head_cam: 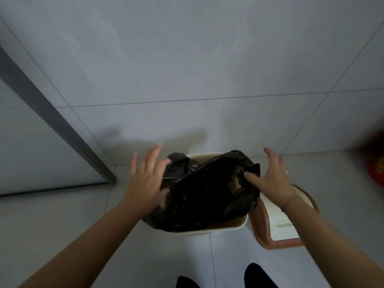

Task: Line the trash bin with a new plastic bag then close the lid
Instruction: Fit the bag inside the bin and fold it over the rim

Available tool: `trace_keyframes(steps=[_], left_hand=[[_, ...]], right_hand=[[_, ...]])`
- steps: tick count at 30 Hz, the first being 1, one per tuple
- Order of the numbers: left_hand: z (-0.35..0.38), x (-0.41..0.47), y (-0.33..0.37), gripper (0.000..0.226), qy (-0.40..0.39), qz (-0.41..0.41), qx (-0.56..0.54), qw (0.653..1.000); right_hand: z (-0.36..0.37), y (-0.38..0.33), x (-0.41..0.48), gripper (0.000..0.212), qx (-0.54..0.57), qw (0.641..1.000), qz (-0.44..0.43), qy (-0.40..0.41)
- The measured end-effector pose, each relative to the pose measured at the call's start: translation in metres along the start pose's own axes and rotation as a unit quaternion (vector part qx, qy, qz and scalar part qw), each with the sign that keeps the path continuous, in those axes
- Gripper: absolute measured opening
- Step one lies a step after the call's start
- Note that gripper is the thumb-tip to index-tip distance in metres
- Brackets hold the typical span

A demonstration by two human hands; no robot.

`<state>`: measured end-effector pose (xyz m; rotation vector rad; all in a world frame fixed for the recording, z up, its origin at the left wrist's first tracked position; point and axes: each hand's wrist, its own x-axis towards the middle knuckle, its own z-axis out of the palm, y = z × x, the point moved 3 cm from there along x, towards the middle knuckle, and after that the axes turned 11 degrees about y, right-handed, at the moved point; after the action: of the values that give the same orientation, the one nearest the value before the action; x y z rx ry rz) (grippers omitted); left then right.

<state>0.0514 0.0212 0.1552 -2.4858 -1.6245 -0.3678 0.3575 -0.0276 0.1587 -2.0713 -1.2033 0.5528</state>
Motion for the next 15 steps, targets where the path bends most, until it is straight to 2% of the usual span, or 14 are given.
trace_keyframes(steps=[2,3,6,7,9,11,13,15], left_hand=[[0.006,0.004,0.015,0.098,0.015,0.076,0.05,0.996],[0.01,0.009,0.019,0.098,0.017,0.082,0.058,0.995],[0.025,0.031,0.015,0.073,-0.032,0.049,0.065,0.996],[0.03,0.038,0.012,0.06,-0.043,0.046,0.06,0.996],[0.039,0.051,0.008,0.037,-0.069,0.055,0.033,0.996],[0.043,0.058,0.004,0.024,-0.093,0.052,-0.033,0.994],[0.042,0.06,-0.006,0.023,-0.107,-0.038,-0.159,0.981],[0.036,0.061,-0.016,0.035,-0.081,-0.172,-0.297,0.936]], right_hand=[[0.008,-0.017,-0.007,0.097,-0.182,0.963,-0.192,0.052],[0.018,-0.022,-0.008,0.103,-0.233,0.94,-0.246,0.046],[0.048,-0.028,0.001,0.107,-0.336,0.901,-0.272,-0.025],[0.055,-0.025,0.009,0.1,-0.361,0.894,-0.262,-0.038],[0.059,-0.021,0.029,0.069,-0.372,0.898,-0.23,-0.049],[0.058,-0.017,0.047,0.041,-0.253,0.952,-0.168,-0.031],[0.052,-0.011,0.058,0.031,-0.042,0.998,-0.04,-0.012],[0.046,-0.004,0.062,0.03,0.141,0.986,0.092,0.0]])
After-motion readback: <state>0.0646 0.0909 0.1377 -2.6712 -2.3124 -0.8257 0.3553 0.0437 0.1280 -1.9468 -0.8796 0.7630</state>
